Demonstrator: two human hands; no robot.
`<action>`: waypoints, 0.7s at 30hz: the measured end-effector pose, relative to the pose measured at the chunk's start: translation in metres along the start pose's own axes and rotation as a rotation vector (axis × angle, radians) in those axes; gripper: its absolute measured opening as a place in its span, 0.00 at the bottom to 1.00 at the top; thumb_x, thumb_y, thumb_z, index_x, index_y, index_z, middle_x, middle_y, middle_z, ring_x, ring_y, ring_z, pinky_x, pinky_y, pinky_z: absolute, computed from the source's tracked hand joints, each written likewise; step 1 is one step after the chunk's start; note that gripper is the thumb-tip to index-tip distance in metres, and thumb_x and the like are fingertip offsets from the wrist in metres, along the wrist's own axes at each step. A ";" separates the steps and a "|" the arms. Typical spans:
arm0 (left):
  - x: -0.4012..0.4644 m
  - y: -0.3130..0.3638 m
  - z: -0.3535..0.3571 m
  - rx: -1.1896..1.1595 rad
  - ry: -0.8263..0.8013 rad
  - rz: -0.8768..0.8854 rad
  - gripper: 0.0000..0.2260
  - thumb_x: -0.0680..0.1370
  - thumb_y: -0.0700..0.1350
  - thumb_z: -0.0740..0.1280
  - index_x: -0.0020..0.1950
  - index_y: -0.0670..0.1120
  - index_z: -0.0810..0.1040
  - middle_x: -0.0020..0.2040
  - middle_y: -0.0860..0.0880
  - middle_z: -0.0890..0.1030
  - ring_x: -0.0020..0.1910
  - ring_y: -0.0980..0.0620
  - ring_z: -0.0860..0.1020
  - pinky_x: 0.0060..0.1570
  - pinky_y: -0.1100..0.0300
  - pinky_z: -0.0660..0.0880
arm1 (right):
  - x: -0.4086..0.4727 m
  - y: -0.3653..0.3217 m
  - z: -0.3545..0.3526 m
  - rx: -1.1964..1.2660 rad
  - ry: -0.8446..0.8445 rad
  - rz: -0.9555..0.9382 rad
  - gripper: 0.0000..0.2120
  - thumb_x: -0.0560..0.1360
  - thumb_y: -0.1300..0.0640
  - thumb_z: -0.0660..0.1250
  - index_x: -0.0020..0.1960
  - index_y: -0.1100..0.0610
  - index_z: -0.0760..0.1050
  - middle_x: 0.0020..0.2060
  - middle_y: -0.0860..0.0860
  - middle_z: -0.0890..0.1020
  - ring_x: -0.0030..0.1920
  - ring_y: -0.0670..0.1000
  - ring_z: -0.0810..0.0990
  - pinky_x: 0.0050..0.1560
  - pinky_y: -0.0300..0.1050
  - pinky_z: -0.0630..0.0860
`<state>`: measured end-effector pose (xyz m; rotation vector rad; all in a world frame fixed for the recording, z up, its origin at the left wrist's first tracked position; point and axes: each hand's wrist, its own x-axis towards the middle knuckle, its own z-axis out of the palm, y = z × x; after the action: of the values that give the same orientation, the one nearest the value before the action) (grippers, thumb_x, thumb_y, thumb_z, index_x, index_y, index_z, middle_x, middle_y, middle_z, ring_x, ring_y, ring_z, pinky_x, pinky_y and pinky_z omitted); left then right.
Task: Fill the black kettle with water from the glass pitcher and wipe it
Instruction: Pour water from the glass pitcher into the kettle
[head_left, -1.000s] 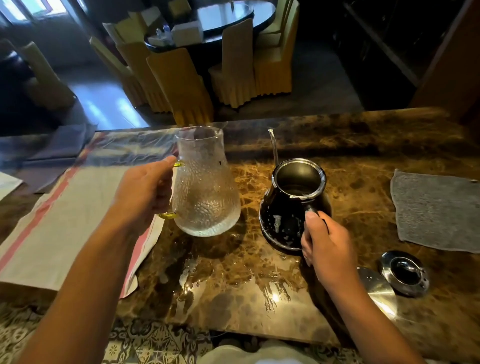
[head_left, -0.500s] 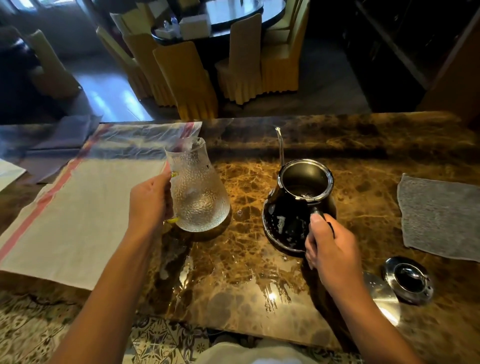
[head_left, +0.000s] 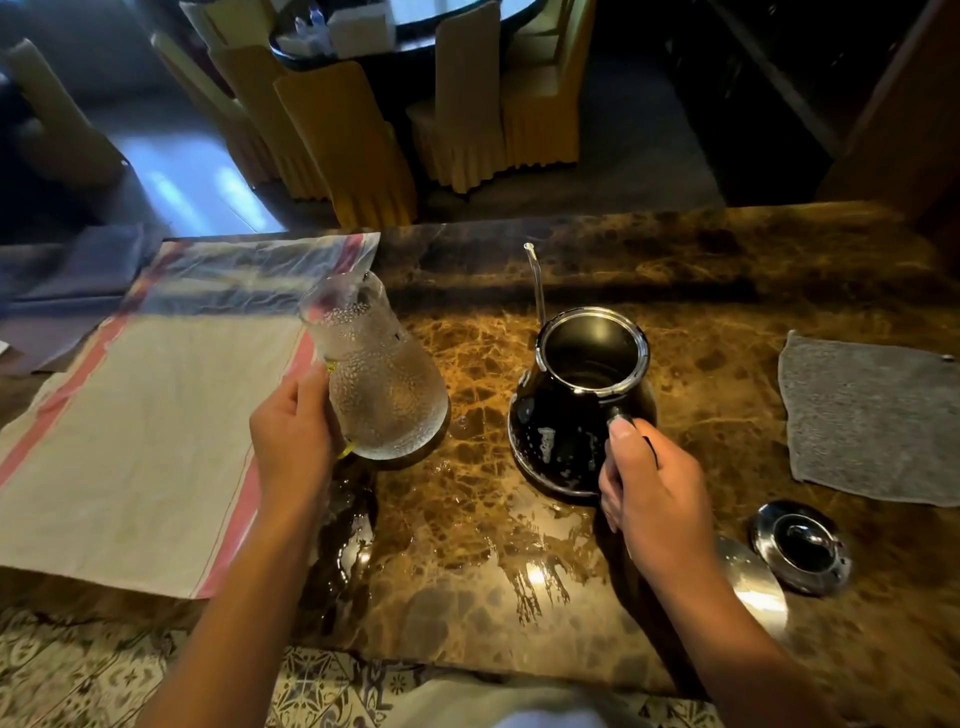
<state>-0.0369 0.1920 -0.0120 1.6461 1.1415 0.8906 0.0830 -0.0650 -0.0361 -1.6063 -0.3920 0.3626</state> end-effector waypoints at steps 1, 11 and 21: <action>-0.003 -0.004 0.001 -0.010 0.022 -0.010 0.21 0.83 0.56 0.63 0.39 0.43 0.78 0.33 0.45 0.74 0.32 0.52 0.69 0.35 0.53 0.68 | 0.000 0.000 0.000 -0.007 0.002 0.001 0.26 0.79 0.38 0.59 0.35 0.60 0.68 0.27 0.62 0.69 0.27 0.62 0.67 0.30 0.64 0.68; -0.021 -0.025 0.003 0.019 0.049 0.053 0.21 0.85 0.54 0.59 0.38 0.42 0.73 0.31 0.46 0.70 0.28 0.57 0.67 0.29 0.58 0.66 | 0.007 0.003 0.005 0.050 0.015 0.032 0.25 0.78 0.38 0.60 0.36 0.59 0.66 0.27 0.57 0.67 0.28 0.55 0.65 0.30 0.54 0.63; -0.023 -0.028 0.000 0.066 0.002 0.143 0.25 0.86 0.54 0.57 0.41 0.34 0.72 0.32 0.44 0.70 0.32 0.51 0.67 0.33 0.53 0.65 | 0.006 0.001 0.021 0.067 0.114 -0.011 0.28 0.78 0.38 0.61 0.38 0.64 0.68 0.30 0.66 0.67 0.29 0.65 0.65 0.29 0.62 0.63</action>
<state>-0.0520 0.1749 -0.0394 1.7984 1.0748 0.9534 0.0788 -0.0442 -0.0388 -1.5513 -0.2985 0.2714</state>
